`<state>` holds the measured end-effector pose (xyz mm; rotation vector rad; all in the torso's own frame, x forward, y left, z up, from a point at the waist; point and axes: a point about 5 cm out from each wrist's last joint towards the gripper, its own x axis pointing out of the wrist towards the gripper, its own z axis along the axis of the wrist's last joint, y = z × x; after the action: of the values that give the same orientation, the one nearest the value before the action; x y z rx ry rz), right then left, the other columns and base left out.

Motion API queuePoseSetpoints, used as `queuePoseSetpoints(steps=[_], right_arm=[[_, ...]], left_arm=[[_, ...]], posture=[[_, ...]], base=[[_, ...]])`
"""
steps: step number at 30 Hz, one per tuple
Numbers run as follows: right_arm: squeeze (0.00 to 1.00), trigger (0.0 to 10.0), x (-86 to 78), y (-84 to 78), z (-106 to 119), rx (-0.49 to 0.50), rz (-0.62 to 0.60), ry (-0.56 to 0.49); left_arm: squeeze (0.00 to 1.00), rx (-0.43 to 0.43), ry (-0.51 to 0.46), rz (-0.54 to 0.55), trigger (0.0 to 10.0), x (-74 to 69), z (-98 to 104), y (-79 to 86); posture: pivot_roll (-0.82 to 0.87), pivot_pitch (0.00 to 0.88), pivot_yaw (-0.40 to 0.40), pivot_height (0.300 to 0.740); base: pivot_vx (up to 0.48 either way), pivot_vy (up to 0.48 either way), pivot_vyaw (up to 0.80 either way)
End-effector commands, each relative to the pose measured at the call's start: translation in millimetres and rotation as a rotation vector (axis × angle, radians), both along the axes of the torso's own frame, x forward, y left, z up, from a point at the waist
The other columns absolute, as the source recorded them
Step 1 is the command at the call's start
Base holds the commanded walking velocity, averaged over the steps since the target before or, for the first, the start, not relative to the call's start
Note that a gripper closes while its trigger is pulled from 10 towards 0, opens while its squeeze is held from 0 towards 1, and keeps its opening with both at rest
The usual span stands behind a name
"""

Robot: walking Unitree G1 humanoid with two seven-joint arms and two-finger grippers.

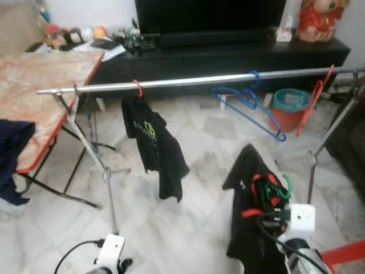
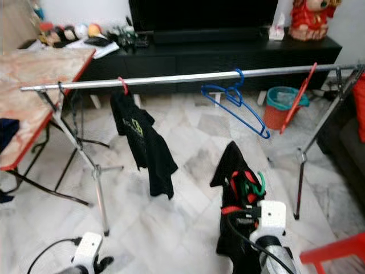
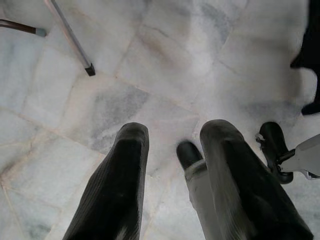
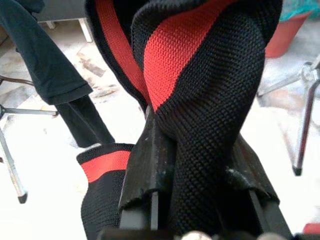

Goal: Hang hanger

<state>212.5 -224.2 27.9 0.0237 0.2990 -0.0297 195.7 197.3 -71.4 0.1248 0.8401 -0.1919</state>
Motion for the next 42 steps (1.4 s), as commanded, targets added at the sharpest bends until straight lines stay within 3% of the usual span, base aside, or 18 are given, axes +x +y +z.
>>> queuePoseSetpoints(steps=[1, 36, 42], right_arm=[[0.0, 10.0, 6.3, 6.7, 7.3, 0.005, 0.026, -0.042], [0.0, 10.0, 7.7, 7.0, 10.9, -0.033, 0.068, -0.036], [0.0, 10.0, 9.8, 7.5, 12.3, -0.061, 0.083, -0.024]], left_arm=[[0.0, 0.02, 0.026, 0.004, 10.0, -6.3, -2.6, 6.5], [0.0, 0.021, 0.026, 0.0, 10.0, -5.9, -2.3, 7.0], [0.0, 0.032, 0.024, -0.002, 10.0, -5.6, -2.1, 7.8]], posture=[[-0.23, 0.0, 0.058, 0.74], [-0.23, 0.0, 0.059, 0.74], [-0.23, 0.0, 0.059, 0.74]], base=[[-0.274, 0.0, 0.0], [-0.273, 0.0, 0.0], [0.0, 0.0, 0.0]])
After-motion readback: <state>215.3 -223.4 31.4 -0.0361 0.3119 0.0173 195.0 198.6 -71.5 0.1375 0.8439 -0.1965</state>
